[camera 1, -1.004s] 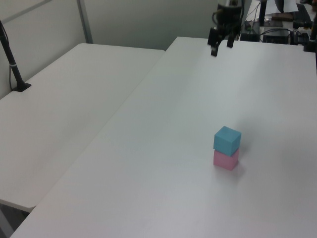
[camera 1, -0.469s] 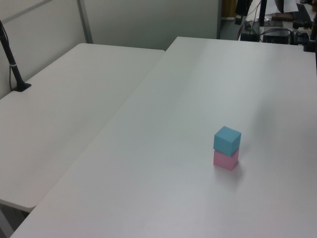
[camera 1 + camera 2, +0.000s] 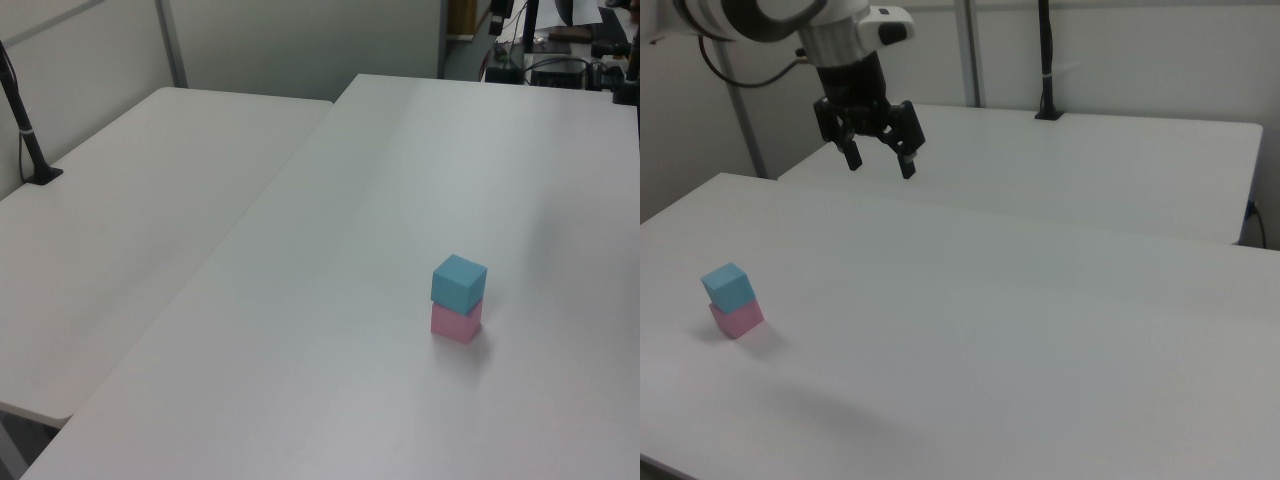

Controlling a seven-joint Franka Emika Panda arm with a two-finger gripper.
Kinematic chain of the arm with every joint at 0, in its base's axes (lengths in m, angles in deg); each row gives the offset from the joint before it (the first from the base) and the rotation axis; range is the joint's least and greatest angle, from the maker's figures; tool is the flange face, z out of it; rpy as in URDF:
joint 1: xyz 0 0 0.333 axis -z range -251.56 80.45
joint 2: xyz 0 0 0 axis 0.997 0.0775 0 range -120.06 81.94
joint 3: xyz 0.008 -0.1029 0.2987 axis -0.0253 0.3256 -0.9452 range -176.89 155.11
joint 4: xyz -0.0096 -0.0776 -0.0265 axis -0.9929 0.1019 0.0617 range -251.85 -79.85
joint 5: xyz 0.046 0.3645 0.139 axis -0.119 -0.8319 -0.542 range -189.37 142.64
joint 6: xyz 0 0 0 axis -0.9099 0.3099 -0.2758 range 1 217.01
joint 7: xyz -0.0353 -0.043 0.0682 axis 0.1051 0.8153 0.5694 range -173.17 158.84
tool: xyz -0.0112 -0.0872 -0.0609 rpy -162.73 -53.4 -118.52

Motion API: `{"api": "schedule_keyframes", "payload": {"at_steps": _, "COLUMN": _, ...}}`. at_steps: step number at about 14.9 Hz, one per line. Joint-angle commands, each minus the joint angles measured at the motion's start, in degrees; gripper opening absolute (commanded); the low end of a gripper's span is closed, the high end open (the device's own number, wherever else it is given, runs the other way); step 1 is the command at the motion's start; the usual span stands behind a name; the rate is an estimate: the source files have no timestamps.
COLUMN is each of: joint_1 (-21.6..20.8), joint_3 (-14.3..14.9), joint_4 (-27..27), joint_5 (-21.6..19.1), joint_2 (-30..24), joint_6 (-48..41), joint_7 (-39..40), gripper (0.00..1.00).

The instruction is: Put blue cube on pink cube

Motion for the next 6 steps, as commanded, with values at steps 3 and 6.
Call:
{"api": "schedule_keyframes", "payload": {"at_steps": 3, "joint_1": -1.0, "joint_3": 0.97, "joint_4": 2.13, "joint_5": -1.13, "joint_2": 0.36, "joint_6": -2.18, "joint_7": -6.23, "gripper": 1.0}}
{"api": "schedule_keyframes", "payload": {"at_steps": 6, "joint_1": -0.82, "joint_3": 1.14, "joint_4": 1.86, "joint_5": -1.13, "joint_2": 0.36, "joint_6": -1.12, "joint_7": -6.14, "gripper": 1.0}}
